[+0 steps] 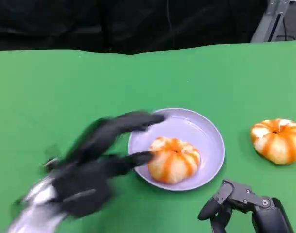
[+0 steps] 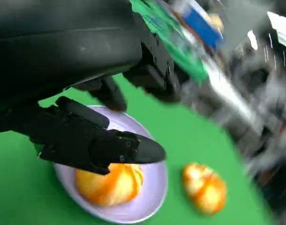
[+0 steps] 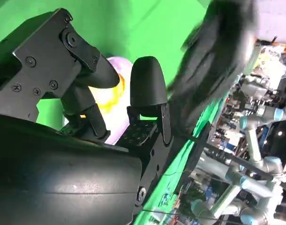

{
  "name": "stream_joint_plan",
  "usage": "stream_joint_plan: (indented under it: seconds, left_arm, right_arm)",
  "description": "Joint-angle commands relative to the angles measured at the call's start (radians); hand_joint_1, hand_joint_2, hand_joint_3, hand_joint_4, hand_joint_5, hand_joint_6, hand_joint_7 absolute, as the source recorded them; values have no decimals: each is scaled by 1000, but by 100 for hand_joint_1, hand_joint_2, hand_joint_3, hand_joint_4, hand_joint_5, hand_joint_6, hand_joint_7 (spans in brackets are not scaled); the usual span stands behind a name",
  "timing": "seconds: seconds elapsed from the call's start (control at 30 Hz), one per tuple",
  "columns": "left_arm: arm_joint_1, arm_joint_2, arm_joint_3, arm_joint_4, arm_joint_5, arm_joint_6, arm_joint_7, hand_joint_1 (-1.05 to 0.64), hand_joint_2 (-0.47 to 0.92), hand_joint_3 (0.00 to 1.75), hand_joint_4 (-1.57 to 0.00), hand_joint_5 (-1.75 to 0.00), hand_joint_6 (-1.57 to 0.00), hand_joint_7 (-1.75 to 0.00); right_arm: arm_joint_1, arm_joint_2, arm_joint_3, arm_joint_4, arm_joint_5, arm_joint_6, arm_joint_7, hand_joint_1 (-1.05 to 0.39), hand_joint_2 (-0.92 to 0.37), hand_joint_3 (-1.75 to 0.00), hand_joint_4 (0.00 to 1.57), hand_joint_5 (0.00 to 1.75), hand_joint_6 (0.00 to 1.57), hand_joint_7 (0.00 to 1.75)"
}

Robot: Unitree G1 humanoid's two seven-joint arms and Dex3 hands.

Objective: Grasp the bread from the table and place it into the plate.

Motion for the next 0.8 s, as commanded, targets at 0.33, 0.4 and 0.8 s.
stream_joint_plan:
  seconds: [0.33,0.4,0.8]
  left_arm:
    - [269,-47,129,-170,-146,-64,-10,-2,47,121,-81,-142,-77,-123]
    - [364,-76,136,-200,-144,-69,17,0,45,132,-84,-155,-79,-137]
    - [402,-112,160,-149,-154,-87,12,-7,39,140,-81,-175,-75,-161]
  right_arm:
    - [6,-13,-14,-1,18,-2,0,-2,-29,-137,83,166,84,128]
    - [10,-14,-16,-9,23,8,7,-2,-29,-137,83,166,84,128]
    - [5,-25,-34,-10,25,9,15,-4,-29,-137,84,167,85,129]
